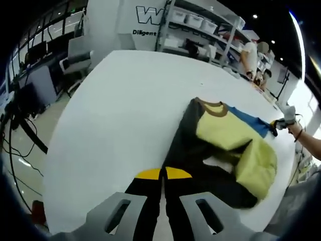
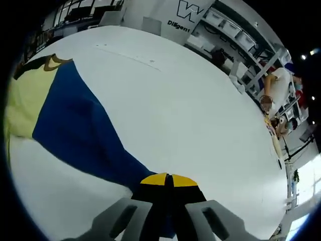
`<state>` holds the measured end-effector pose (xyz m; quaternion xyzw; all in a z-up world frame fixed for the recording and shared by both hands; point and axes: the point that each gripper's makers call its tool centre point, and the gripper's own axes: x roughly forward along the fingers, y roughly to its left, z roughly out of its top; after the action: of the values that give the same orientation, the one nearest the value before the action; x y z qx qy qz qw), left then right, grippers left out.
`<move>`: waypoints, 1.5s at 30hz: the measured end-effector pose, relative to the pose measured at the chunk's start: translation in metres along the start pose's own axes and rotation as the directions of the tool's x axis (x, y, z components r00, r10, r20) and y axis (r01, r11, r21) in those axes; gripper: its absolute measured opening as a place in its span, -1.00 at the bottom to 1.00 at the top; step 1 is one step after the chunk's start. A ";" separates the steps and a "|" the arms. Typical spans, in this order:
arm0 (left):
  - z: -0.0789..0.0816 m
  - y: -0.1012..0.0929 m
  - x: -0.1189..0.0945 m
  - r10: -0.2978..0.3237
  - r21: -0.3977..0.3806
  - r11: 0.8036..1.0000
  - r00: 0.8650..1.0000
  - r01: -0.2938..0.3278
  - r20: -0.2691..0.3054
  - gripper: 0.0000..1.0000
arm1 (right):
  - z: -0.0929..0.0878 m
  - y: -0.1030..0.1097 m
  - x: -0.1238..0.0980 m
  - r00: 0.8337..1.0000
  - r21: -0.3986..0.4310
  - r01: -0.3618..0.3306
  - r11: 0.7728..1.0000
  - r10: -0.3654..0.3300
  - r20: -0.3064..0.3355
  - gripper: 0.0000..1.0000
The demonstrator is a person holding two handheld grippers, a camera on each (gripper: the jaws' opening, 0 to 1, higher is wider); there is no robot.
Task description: Fold the garment on the visible template until the final outline fits inside the template.
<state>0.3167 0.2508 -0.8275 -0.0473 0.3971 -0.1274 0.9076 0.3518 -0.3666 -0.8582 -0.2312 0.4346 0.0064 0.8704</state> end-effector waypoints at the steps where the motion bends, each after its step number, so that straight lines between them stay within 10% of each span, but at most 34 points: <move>1: 0.001 0.005 0.001 0.012 0.002 1.000 1.000 -0.012 0.002 -1.00 | 0.000 0.000 0.000 1.000 -0.001 0.001 1.000 -0.001 -0.001 -1.00; 15: 0.028 0.050 0.025 0.075 0.025 0.997 0.997 -0.075 -0.029 -1.00 | -0.003 -0.006 0.001 0.999 -0.044 0.007 0.999 -0.008 -0.031 -1.00; 26: 0.017 0.064 0.038 0.121 0.030 0.992 0.990 -0.119 -0.075 -1.00 | -0.008 -0.009 0.002 0.999 0.019 -0.004 1.000 0.005 -0.033 -1.00; 45: 0.011 0.046 0.035 0.153 0.030 0.988 0.986 -0.151 -0.068 -0.92 | -0.007 -0.006 -0.003 1.000 0.104 -0.027 0.994 0.026 0.012 -1.00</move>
<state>0.3563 0.2857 -0.8532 -0.0010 0.4294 -0.0643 0.9008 0.3456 -0.3747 -0.8573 -0.1796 0.4328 -0.0035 0.8834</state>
